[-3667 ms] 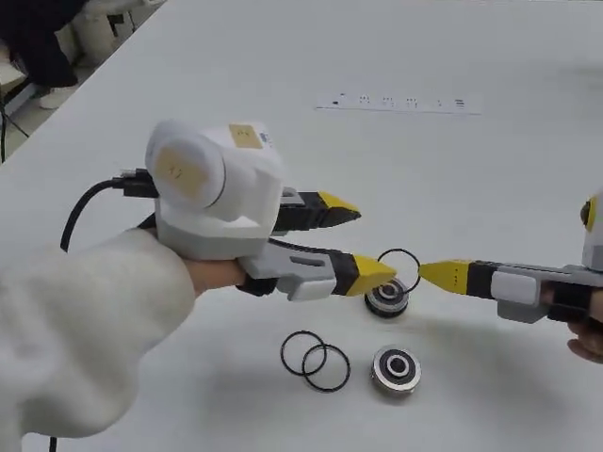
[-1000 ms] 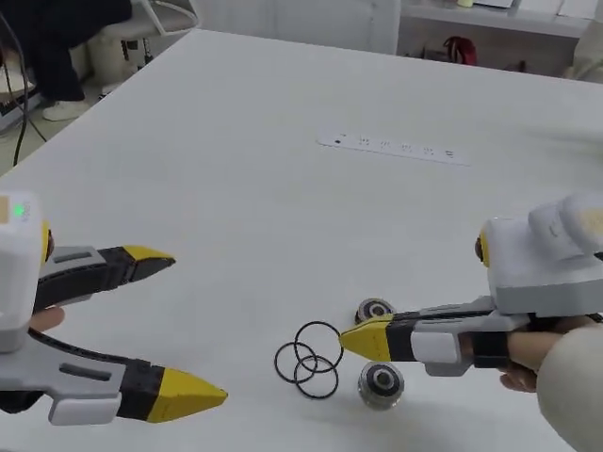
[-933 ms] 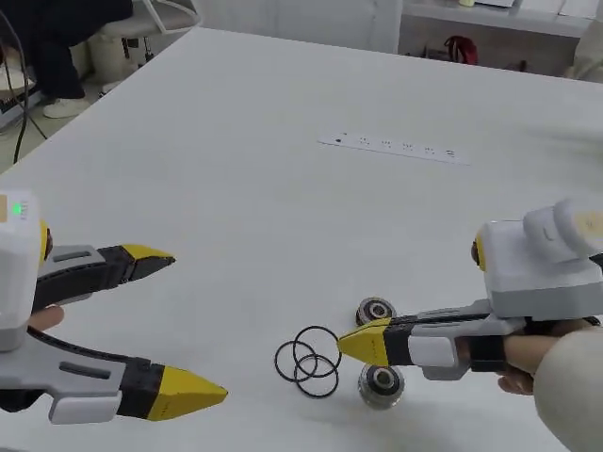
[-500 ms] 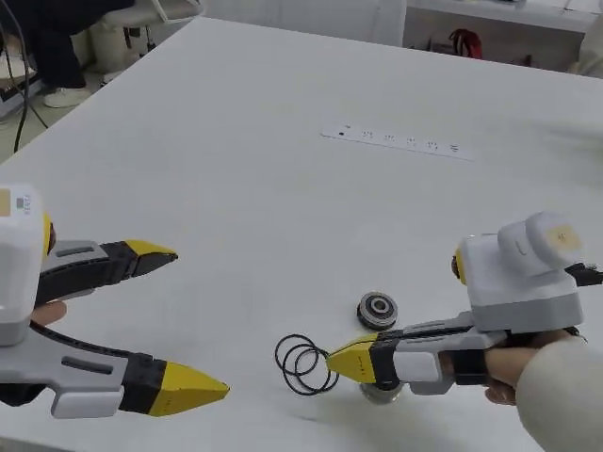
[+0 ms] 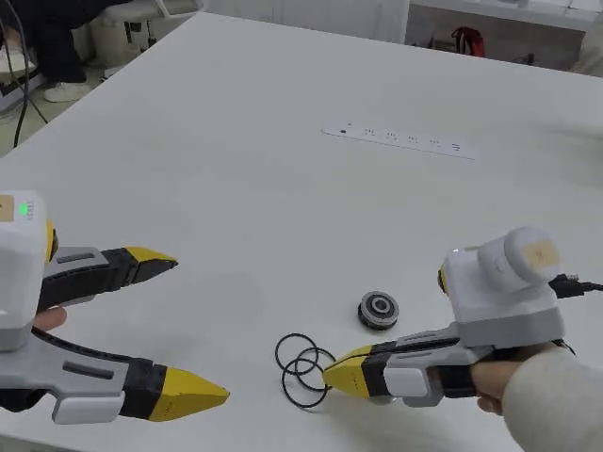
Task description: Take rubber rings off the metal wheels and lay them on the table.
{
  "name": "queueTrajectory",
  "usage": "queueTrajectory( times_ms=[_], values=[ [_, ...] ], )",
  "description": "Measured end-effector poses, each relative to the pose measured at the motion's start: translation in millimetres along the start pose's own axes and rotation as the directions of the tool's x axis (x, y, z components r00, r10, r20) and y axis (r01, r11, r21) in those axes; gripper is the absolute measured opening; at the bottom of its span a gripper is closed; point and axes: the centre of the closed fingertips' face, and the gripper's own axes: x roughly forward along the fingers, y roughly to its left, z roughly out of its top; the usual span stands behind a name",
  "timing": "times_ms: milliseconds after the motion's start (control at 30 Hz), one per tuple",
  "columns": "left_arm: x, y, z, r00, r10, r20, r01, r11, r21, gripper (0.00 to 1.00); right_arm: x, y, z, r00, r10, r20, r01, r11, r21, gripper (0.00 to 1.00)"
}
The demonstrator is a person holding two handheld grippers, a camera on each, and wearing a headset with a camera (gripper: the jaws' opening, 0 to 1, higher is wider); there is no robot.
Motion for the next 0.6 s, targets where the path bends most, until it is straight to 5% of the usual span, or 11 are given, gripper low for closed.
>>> queueTrajectory(
  times_ms=[600],
  values=[
    [-3.2,2.9,2.9,0.9998,0.018,-0.009,-0.018,1.0,0.007,0.9,-18.5,-18.6,11.2,0.9968,-0.06,0.053,0.062,0.997,-0.034,0.04]
  ],
)
